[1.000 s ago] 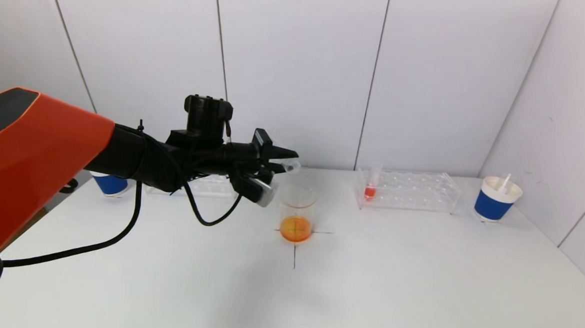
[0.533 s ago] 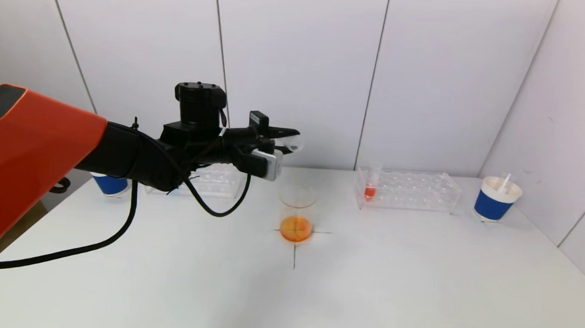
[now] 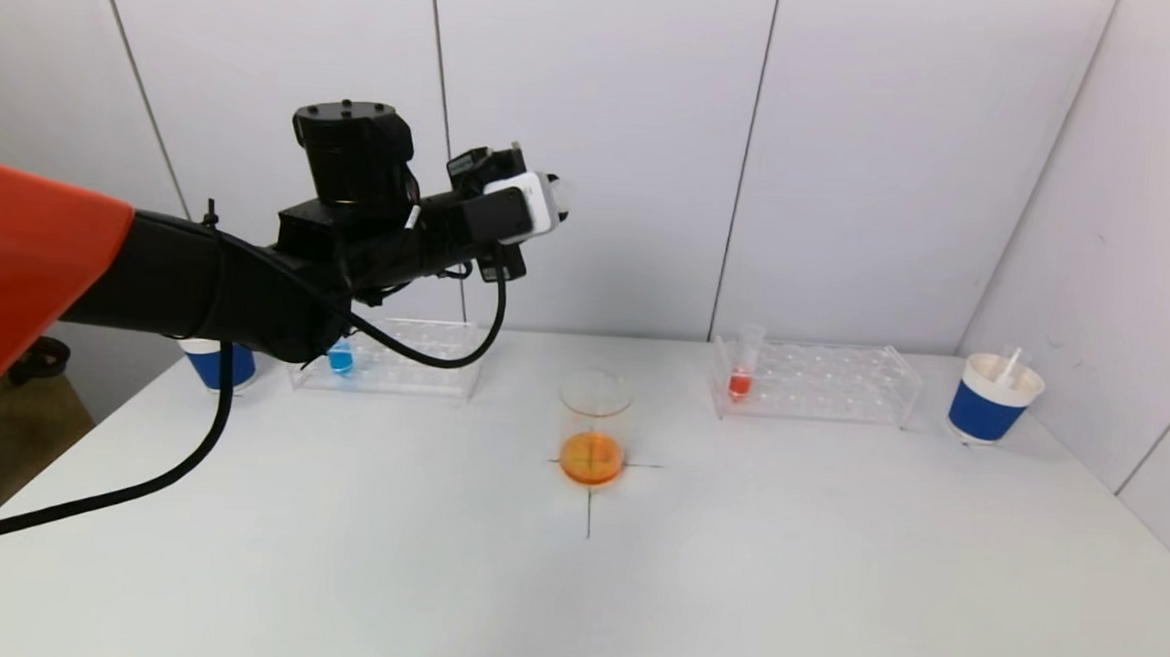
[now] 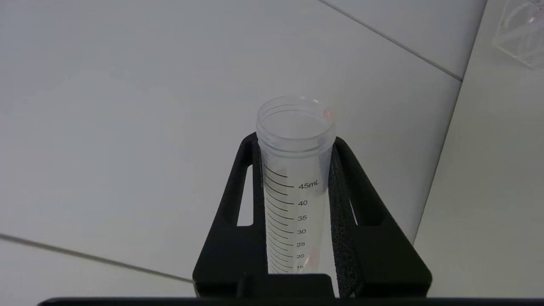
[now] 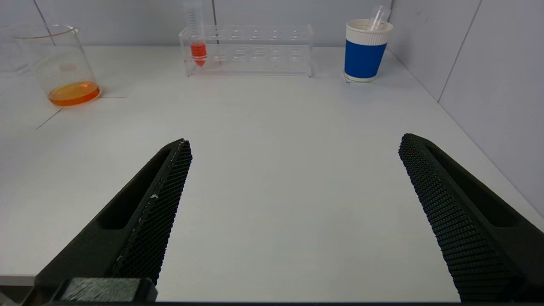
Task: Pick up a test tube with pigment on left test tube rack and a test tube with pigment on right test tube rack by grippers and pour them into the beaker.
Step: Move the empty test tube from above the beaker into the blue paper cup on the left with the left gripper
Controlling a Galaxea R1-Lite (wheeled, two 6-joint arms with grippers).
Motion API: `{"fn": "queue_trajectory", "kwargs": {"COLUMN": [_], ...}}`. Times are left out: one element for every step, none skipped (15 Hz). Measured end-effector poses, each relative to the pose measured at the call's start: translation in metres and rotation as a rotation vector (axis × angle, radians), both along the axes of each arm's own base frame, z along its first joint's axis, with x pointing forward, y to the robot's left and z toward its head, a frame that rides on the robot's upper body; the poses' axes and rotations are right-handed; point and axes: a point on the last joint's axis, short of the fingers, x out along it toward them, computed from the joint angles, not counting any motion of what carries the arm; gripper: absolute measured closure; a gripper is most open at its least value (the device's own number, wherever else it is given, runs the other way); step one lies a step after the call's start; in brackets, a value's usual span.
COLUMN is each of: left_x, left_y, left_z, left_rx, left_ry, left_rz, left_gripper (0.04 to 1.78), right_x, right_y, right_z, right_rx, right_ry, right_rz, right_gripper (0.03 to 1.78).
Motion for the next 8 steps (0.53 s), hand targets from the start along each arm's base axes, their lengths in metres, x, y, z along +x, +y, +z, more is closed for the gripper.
{"fn": "queue_trajectory", "kwargs": {"left_x": [-0.001, -0.003, -0.005, -0.007, -0.009, -0.011, -0.012, -0.014], "left_y": [0.004, 0.009, 0.012, 0.016, 0.02, 0.027, 0.035, 0.041], "left_z": [0.005, 0.011, 0.016, 0.023, 0.029, 0.035, 0.04, 0.045], "left_rx": [-0.045, -0.095, -0.149, -0.215, -0.275, -0.329, -0.372, -0.41], "left_ry": [0.023, 0.044, 0.067, 0.09, 0.107, 0.116, 0.126, 0.134], "left_rz": [0.039, 0.088, 0.134, 0.178, 0.217, 0.257, 0.305, 0.353], "left_gripper": [1.38, 1.38, 1.38, 1.38, 1.38, 1.38, 1.38, 1.38], "right_x": [0.0, 0.0, 0.0, 0.0, 0.0, 0.0, 0.0, 0.0], "right_y": [0.0, 0.0, 0.0, 0.0, 0.0, 0.0, 0.0, 0.0], "right_z": [0.0, 0.0, 0.0, 0.0, 0.0, 0.0, 0.0, 0.0], "right_rx": [0.0, 0.0, 0.0, 0.0, 0.0, 0.0, 0.0, 0.0], "right_ry": [0.0, 0.0, 0.0, 0.0, 0.0, 0.0, 0.0, 0.0], "right_rz": [0.0, 0.0, 0.0, 0.0, 0.0, 0.0, 0.0, 0.0], "right_gripper": [0.04, 0.04, 0.04, 0.04, 0.04, 0.04, 0.04, 0.04]}}
